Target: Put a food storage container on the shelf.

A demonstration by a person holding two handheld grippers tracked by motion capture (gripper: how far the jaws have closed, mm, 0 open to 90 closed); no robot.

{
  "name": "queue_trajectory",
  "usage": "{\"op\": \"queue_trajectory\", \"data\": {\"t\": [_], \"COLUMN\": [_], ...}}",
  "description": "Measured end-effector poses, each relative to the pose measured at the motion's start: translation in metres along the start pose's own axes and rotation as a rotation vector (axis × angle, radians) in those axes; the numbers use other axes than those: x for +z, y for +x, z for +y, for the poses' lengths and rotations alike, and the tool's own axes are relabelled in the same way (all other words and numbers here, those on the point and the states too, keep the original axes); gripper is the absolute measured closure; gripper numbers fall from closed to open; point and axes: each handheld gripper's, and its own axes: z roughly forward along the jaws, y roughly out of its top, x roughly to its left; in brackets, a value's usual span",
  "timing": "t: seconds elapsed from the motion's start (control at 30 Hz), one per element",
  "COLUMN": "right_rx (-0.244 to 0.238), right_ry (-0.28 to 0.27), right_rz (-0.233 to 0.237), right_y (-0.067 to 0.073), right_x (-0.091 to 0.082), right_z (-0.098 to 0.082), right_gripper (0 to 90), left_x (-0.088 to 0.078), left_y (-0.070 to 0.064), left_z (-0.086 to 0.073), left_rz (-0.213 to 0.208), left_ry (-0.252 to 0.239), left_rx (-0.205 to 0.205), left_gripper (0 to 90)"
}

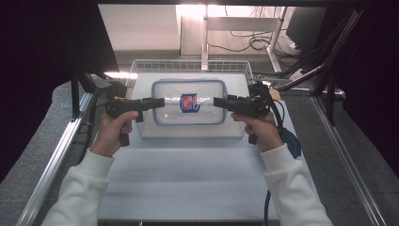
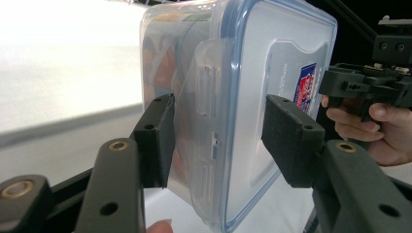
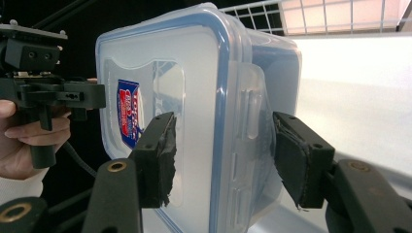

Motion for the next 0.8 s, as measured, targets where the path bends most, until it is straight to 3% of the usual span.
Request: {"op": "queue_trajectory", "data": {"t": [0.17, 0.37, 0.8], "right_rx": [0.007, 0.009, 0.023], "right_ry": [-0.007, -0.001, -0.003], "right_rz": [0.006, 0.001, -0.010], "right_y": [-0.006, -0.012, -0.020], "right_x": [0.003, 0.010, 0.016], "right_z": [0.012, 0.023, 0.053], "right_gripper": [43.6, 43.6, 43.6], "left_x": [0.004, 0.009, 0.017], "left_y": [0.000, 0.006, 0.014], "left_z": [0.017, 0.027, 0.058], "left_rz": [0.010, 0.025, 0.009], "left_ry": [0.004, 0.013, 0.018], "left_rx": [0.014, 0.000, -0.011], "left_gripper": [47.2, 46.3, 46.4]}}
